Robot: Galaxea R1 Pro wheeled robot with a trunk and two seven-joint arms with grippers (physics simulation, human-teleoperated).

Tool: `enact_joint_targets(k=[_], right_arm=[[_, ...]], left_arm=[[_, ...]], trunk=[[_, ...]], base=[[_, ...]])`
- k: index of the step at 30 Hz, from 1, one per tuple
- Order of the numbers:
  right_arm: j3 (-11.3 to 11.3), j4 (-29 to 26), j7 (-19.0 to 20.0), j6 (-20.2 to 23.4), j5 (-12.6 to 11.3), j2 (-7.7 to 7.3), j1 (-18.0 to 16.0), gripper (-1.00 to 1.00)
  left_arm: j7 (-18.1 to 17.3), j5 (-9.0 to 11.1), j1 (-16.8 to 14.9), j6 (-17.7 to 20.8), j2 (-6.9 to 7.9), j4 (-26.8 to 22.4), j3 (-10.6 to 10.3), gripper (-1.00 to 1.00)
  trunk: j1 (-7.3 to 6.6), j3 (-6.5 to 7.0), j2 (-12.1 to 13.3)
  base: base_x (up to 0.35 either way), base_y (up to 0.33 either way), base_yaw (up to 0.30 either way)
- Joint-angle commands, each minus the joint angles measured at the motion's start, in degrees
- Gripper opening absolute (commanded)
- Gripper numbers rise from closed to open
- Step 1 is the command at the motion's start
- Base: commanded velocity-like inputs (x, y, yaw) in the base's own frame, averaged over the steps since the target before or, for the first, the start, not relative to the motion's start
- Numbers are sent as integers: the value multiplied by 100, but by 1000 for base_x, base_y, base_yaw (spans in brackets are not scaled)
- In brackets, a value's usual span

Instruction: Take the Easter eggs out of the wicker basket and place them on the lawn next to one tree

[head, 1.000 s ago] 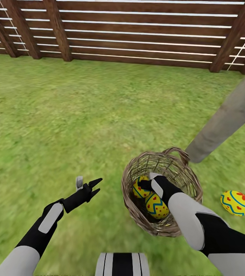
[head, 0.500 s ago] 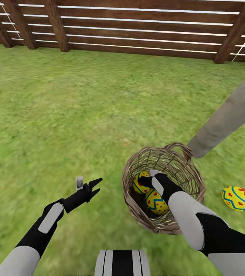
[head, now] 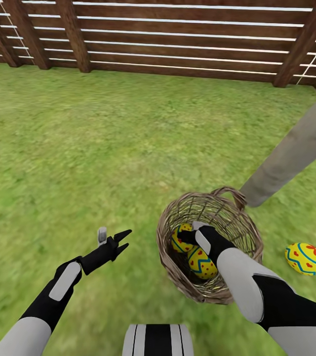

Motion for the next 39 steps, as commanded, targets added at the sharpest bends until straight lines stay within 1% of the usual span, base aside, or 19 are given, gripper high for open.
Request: enact_joint_targets(k=[1,22,23,24,26,32,36,39], right_arm=[[14,73,-48,30,7,3,4,-100],[6,80,-55,21,1,8,4,-100],[9,80,-55,21,-100,5,4,-100],[12,80,-55,21,-258,4,4,-100],[14,80,-55,38,-348,3,4,-100],[6,88,-59,109,-370,-37,11,-100],[1,115,-64,118,-378,-41,12,-100],[0,124,-58,276,-380,-43,13,-100]], left_arm=[[3,34,-2,26,3,0,-10,100],[8,22,-2,18,18,0,-10,100],[60,22,-2,22,19,0,-10,100],[159,22,-2,25,20,0,-10,100],[286,28,-2,34,18,-6,-10,100],[310,31,-2,44,18,-9,-10,100],[310,28,-2,45,12,-9,-17,100],[310,23,-2,44,11,-6,-17,100]], trunk=[[-2,19,1],[-56,484,29],[-58,506,31],[-61,528,32],[-66,573,35],[-81,705,43],[-92,794,48],[-100,861,52]], base=[[0,0,0],[0,0,0],[0,0,0],[0,0,0],[0,0,0],[-5,0,0],[-237,0,0],[-33,0,0]])
